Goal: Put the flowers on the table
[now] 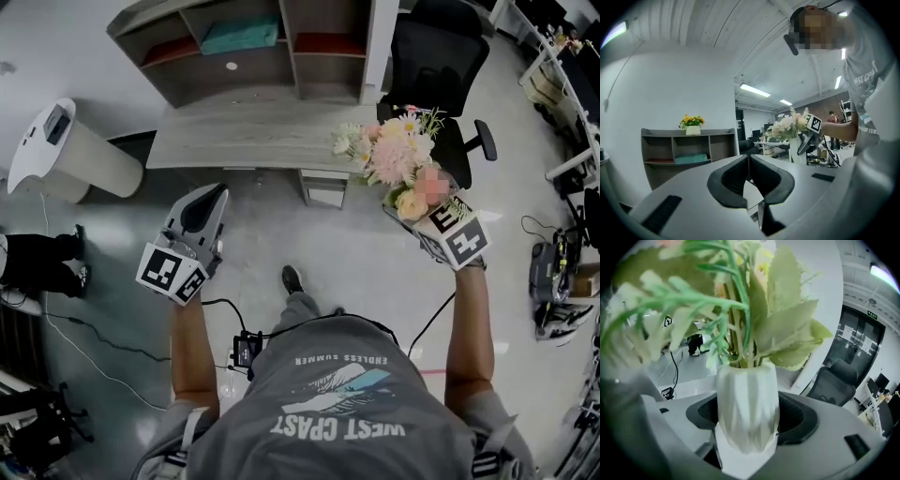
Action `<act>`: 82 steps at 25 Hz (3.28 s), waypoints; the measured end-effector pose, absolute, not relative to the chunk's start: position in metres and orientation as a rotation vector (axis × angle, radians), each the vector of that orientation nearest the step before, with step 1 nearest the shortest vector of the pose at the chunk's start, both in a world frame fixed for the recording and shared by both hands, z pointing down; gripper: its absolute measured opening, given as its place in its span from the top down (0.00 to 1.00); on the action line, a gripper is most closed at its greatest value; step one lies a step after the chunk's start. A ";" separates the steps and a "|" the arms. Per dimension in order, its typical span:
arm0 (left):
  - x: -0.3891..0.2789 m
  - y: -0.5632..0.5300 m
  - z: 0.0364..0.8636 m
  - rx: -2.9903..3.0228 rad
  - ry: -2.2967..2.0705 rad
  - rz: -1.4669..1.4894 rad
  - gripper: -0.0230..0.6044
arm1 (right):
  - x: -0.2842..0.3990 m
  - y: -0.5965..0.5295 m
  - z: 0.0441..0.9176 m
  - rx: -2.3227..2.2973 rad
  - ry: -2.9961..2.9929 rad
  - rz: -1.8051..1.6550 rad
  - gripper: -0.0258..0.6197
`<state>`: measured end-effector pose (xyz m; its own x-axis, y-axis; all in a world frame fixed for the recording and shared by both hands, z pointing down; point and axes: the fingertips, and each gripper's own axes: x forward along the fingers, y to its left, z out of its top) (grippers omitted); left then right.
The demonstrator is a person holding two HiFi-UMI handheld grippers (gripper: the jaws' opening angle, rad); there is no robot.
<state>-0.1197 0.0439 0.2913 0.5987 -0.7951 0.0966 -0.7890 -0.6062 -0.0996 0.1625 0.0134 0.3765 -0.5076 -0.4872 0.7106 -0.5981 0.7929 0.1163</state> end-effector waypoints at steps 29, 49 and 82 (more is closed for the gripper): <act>-0.146 -0.119 0.302 -2.980 0.942 -0.041 0.92 | 0.071 -0.121 0.377 1.114 -2.193 0.375 0.41; -0.117 -0.207 0.328 -2.967 1.067 -0.136 0.92 | 0.097 -0.237 0.438 1.019 -2.197 0.432 0.41; -0.089 -0.299 0.412 -3.061 1.214 -0.309 0.92 | 0.108 -0.378 0.551 1.043 -2.246 0.476 0.41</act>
<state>-0.0893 -0.2988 0.4118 0.7153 -0.6592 0.2320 -0.6900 -0.7189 0.0847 0.1081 -0.3784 0.5513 -0.5036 -0.5589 0.6588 -0.7780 0.6250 -0.0644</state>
